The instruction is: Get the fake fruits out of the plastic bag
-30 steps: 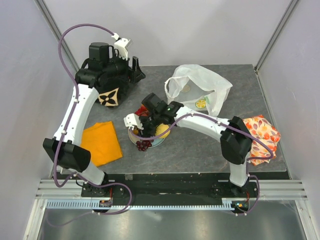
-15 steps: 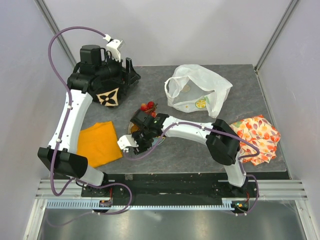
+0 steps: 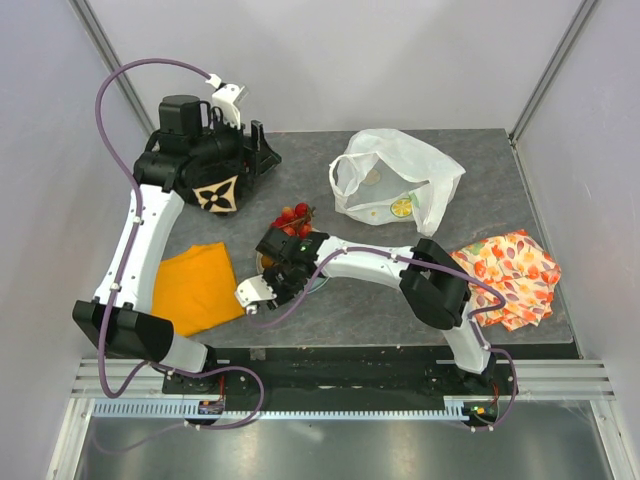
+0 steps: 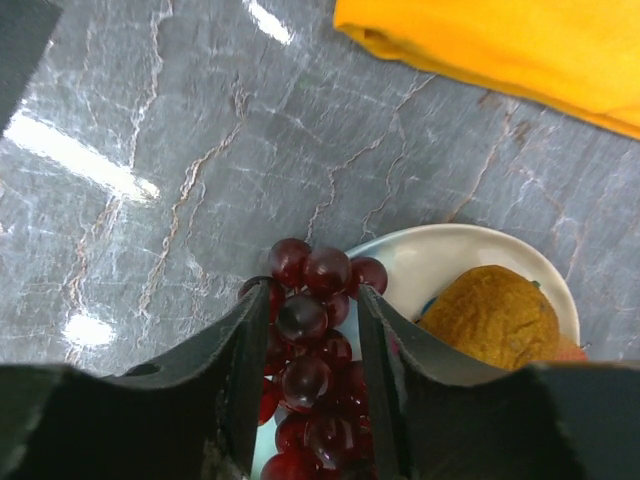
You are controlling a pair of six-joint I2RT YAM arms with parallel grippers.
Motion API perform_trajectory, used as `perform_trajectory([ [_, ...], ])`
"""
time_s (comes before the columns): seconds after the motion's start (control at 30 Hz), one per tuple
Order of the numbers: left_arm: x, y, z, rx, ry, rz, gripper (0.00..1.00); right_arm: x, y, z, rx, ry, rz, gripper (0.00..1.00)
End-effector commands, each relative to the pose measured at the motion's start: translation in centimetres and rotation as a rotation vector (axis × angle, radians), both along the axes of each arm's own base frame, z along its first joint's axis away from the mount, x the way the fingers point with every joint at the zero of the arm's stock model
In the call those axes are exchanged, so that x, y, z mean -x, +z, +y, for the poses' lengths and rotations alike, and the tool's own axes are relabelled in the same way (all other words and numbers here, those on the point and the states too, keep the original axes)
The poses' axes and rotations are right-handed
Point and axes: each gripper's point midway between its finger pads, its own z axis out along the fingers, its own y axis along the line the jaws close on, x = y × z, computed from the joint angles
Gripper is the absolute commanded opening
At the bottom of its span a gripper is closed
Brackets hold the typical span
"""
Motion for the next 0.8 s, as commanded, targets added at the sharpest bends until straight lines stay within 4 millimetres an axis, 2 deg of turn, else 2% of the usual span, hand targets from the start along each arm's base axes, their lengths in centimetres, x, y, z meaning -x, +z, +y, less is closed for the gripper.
perform_trajectory([
  [0.0, 0.2, 1.2, -0.1, 0.035, -0.002, -0.039, 0.83, -0.4, -0.2, 0.4, 0.023, 0.008, -0.039, 0.47],
  [0.13, 0.2, 1.1, -0.1, 0.034, -0.002, -0.036, 0.83, -0.6, -0.7, 0.3, 0.037, 0.003, -0.043, 0.42],
  [0.23, 0.2, 0.9, -0.1, 0.035, -0.003, -0.030, 0.83, -0.8, -0.5, 0.8, 0.027, -0.021, -0.035, 0.29],
  [0.27, 0.1, 0.8, -0.1, 0.034, -0.005, -0.031, 0.83, -0.9, -0.4, 1.0, 0.023, -0.028, -0.035, 0.20],
  [0.3, 0.1, 0.8, -0.2, 0.036, -0.006, -0.028, 0.83, -0.9, -0.2, 1.2, 0.020, -0.046, -0.031, 0.17],
  [0.53, 0.0, 0.7, -0.5, 0.058, -0.010, -0.011, 0.83, -2.3, 2.0, 2.7, -0.041, -0.098, -0.077, 0.08],
  [0.77, 0.2, 0.5, -0.6, 0.065, -0.013, -0.004, 0.83, -2.9, 2.0, 2.7, -0.048, -0.130, -0.099, 0.06],
])
